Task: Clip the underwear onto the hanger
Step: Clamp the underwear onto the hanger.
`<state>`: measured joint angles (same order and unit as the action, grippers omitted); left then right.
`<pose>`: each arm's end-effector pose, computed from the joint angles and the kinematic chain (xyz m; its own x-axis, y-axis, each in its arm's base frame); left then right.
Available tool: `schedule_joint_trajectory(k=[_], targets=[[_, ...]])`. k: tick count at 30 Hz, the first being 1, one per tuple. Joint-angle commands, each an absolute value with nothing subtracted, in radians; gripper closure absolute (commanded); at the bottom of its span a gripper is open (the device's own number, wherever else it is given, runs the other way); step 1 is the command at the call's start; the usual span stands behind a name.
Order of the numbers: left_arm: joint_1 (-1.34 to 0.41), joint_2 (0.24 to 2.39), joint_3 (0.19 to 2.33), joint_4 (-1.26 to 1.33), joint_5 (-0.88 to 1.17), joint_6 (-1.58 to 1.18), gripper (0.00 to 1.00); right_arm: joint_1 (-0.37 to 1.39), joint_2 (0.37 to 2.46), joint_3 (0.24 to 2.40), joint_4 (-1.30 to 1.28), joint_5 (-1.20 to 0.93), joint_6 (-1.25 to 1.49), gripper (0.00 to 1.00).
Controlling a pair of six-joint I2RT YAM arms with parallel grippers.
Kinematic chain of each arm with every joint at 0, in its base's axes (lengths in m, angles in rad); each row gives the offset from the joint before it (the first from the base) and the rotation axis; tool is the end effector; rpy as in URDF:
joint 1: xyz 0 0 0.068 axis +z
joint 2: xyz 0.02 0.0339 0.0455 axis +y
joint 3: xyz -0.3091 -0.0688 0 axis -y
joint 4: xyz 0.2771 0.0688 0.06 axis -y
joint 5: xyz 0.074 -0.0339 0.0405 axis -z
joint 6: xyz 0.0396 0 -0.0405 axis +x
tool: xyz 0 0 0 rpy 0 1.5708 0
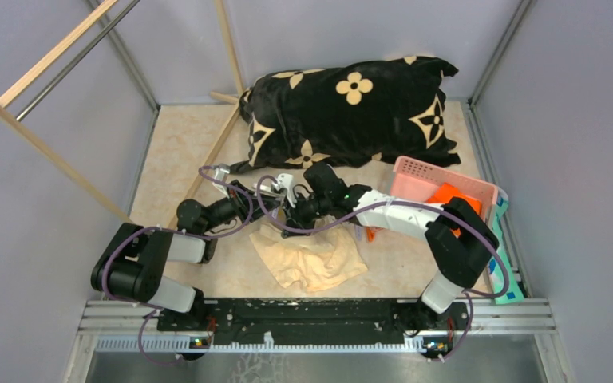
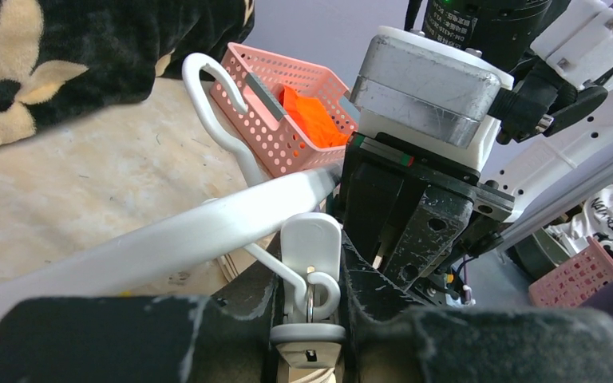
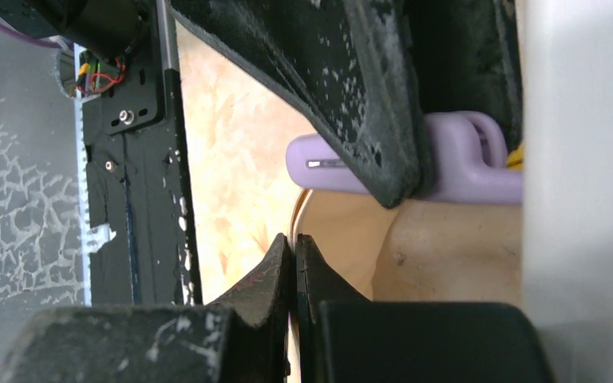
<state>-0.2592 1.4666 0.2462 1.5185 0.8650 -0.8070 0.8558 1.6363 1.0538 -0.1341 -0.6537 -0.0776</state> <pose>0.2191 -0.0893 0.2105 -0.4316 -0.3702 -0.8226 0.8064 0.2503 -0.5357 0.2337 0.3059 0.2504 -0.3596 -0.5080 -0.7827 -0.9307 0.1352 0.3398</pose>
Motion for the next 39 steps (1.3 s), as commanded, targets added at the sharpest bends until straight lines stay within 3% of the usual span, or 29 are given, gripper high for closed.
schedule_joint_trajectory(k=[1, 39], targets=[[-0.264, 1.459, 0.269, 1.790, 0.886, -0.814, 1.00, 0.862, 1.548, 1.032, -0.055, -0.629, -0.078, 1.00], [-0.264, 1.457, 0.268, 1.790, 0.888, -0.820, 1.00, 0.863, 1.503, 1.023, -0.049, -0.648, -0.077, 1.00]])
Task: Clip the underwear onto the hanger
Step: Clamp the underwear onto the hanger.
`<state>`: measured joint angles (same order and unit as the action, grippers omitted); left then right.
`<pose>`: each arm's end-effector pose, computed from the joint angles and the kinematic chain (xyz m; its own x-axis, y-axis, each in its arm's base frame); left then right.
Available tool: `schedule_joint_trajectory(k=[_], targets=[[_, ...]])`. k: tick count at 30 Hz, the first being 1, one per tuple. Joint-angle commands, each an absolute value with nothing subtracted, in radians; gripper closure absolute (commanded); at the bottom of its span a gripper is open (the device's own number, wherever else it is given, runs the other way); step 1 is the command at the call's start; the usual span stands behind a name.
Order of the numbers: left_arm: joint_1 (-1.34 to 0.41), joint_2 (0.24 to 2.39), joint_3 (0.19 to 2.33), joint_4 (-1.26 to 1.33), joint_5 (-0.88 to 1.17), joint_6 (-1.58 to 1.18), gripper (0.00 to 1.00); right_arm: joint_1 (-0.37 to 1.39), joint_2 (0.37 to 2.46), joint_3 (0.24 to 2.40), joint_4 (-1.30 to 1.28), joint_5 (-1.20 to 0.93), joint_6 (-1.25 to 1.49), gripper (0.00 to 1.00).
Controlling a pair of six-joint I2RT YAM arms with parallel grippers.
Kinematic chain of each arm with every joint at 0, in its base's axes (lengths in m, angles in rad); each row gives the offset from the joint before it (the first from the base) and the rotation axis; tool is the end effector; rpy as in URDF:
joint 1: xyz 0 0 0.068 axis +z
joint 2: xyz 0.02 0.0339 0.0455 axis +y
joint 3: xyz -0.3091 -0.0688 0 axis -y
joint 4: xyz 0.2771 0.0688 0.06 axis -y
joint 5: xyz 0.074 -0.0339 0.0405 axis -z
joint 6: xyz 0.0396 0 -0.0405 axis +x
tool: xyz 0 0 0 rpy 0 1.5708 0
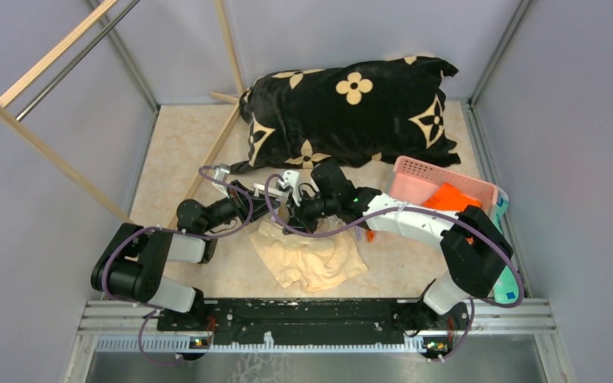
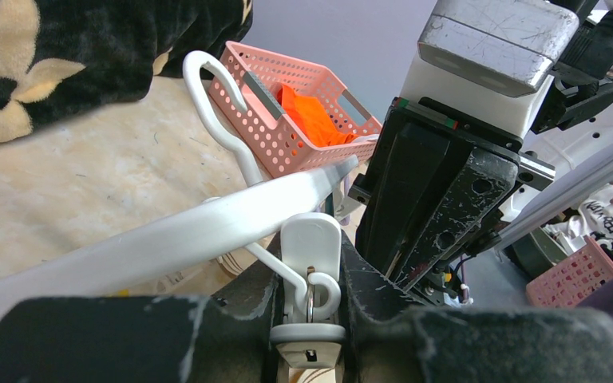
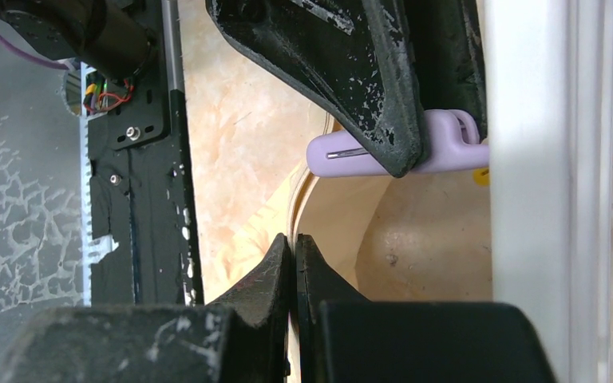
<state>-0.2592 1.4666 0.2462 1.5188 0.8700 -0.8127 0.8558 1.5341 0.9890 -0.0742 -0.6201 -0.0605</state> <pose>0.2189 -0.0894 0.2105 -0.4374 -0.3684 -0.8203 0.8055 0.2451 -0.5396 0.2207 0.2893 0.2684 -0.3240 -0.4482 -0.8332 -0.9461 0.1494 0.2875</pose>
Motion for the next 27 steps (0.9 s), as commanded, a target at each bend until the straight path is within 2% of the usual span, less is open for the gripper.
schedule_joint_trajectory(k=[1, 27], targets=[[-0.264, 1.457, 0.268, 1.790, 0.889, -0.820, 1.00, 0.862, 1.502, 1.022, -0.050, -0.642, -0.077, 1.00], [-0.264, 1.458, 0.272, 1.790, 0.890, -0.825, 1.00, 0.856, 1.451, 0.981, -0.022, -0.506, -0.049, 1.00]])
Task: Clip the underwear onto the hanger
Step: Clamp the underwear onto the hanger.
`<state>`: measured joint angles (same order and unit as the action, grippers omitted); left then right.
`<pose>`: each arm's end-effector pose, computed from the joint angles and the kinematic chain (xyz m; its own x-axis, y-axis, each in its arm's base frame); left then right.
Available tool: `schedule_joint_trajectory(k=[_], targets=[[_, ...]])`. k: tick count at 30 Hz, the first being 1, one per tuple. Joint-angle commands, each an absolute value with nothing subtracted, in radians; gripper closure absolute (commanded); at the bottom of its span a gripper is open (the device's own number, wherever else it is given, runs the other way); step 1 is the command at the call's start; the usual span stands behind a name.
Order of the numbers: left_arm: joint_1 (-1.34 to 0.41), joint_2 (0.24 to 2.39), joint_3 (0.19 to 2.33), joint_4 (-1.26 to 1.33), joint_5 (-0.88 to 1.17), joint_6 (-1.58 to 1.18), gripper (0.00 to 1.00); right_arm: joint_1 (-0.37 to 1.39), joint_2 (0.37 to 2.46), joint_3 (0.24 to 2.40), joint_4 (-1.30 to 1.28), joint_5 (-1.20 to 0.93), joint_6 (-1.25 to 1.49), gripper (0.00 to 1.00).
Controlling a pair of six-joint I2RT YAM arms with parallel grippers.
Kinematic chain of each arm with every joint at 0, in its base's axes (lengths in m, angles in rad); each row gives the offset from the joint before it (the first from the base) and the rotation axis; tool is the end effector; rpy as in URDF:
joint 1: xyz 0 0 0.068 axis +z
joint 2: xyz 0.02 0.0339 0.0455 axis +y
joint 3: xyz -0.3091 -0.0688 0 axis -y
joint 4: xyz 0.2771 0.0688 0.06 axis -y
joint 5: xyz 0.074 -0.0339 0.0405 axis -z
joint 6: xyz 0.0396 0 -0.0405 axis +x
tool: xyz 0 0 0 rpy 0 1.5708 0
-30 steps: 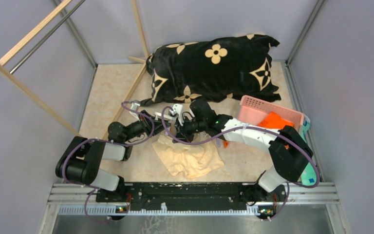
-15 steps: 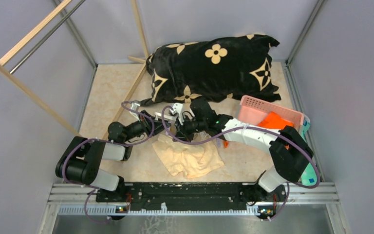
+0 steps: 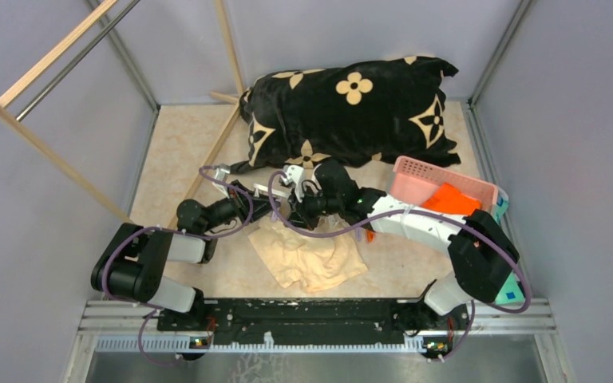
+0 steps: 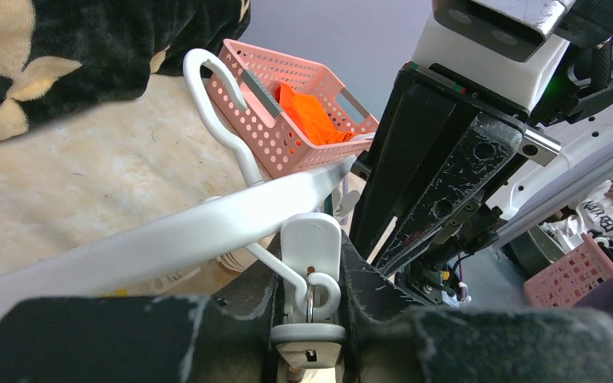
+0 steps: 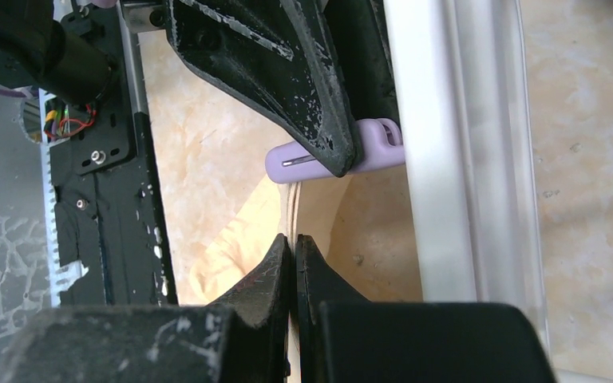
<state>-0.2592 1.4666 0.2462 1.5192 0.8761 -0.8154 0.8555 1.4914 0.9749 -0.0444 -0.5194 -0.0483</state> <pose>0.2187 -0.0895 0.2105 -0.4410 -0.3652 -0.8198 0.8062 0.2403 -0.5407 0.2198 0.2830 0.2793 -0.3035 -0.4133 -0.8585 -0.9468 0.2324 0.2228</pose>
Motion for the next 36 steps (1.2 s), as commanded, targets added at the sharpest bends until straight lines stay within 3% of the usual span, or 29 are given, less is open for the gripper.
schedule_joint_trajectory(k=[1, 19, 24, 28, 36], targets=[[-0.264, 1.457, 0.272, 1.790, 0.891, -0.825, 1.00, 0.853, 1.450, 0.979, -0.025, -0.500, -0.052, 1.00], [-0.264, 1.459, 0.266, 1.790, 0.892, -0.823, 1.00, 0.819, 1.397, 0.939, -0.008, -0.506, -0.036, 1.00], [-0.264, 1.465, 0.268, 1.790, 0.895, -0.824, 0.96, 0.819, 1.407, 0.944, 0.001, -0.521, -0.028, 1.00], [-0.264, 1.467, 0.268, 1.790, 0.896, -0.826, 0.89, 0.819, 1.410, 0.945, 0.010, -0.523, -0.024, 1.00], [-0.264, 1.468, 0.268, 1.790, 0.895, -0.837, 0.65, 0.819, 1.411, 0.948, 0.008, -0.519, -0.025, 1.00]])
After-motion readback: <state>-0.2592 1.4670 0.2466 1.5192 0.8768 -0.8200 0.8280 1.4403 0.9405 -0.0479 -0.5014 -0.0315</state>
